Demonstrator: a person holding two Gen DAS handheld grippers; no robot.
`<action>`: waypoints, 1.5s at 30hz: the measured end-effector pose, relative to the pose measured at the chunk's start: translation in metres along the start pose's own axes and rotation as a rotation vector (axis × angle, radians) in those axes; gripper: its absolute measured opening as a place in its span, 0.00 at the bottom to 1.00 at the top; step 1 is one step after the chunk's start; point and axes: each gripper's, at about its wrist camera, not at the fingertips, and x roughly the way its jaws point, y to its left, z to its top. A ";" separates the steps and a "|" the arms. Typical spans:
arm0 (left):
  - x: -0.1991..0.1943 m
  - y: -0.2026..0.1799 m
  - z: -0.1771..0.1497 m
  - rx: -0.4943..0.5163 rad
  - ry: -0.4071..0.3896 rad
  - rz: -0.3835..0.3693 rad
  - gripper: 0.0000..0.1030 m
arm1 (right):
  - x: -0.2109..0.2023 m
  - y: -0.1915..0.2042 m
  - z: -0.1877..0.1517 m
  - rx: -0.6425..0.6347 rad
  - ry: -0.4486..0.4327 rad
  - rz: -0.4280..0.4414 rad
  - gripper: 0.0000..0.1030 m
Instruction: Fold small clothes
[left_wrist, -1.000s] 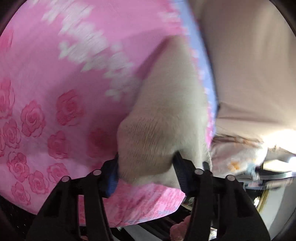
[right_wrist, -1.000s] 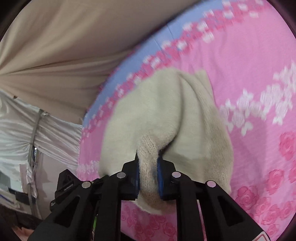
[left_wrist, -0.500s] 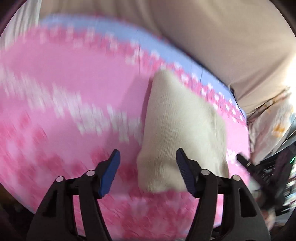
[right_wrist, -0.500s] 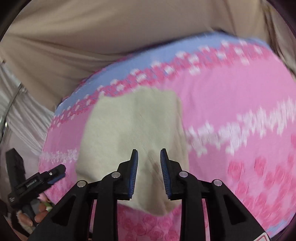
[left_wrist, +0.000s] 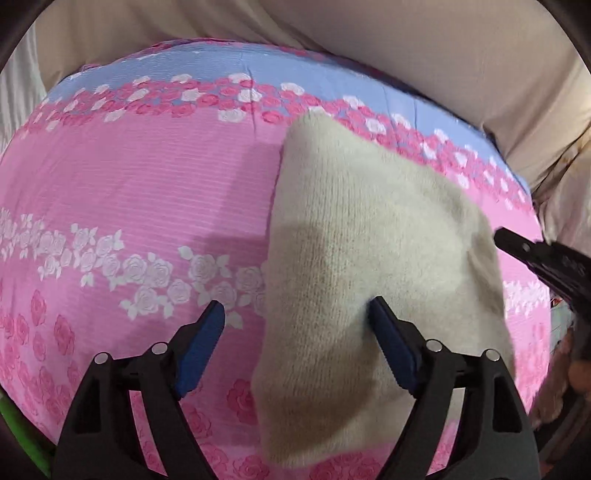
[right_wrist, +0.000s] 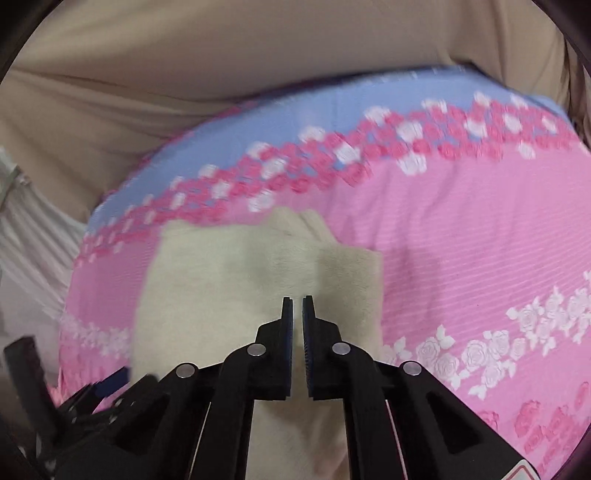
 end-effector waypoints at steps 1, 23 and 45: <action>-0.007 0.003 0.000 -0.002 -0.010 0.004 0.75 | -0.008 0.006 -0.011 0.007 0.000 0.031 0.09; -0.044 0.038 -0.006 0.070 -0.029 0.170 0.76 | 0.035 0.093 -0.064 -0.038 0.174 0.160 0.10; 0.009 0.007 0.031 0.051 0.044 0.032 0.75 | 0.041 -0.019 -0.014 0.100 0.084 0.007 0.40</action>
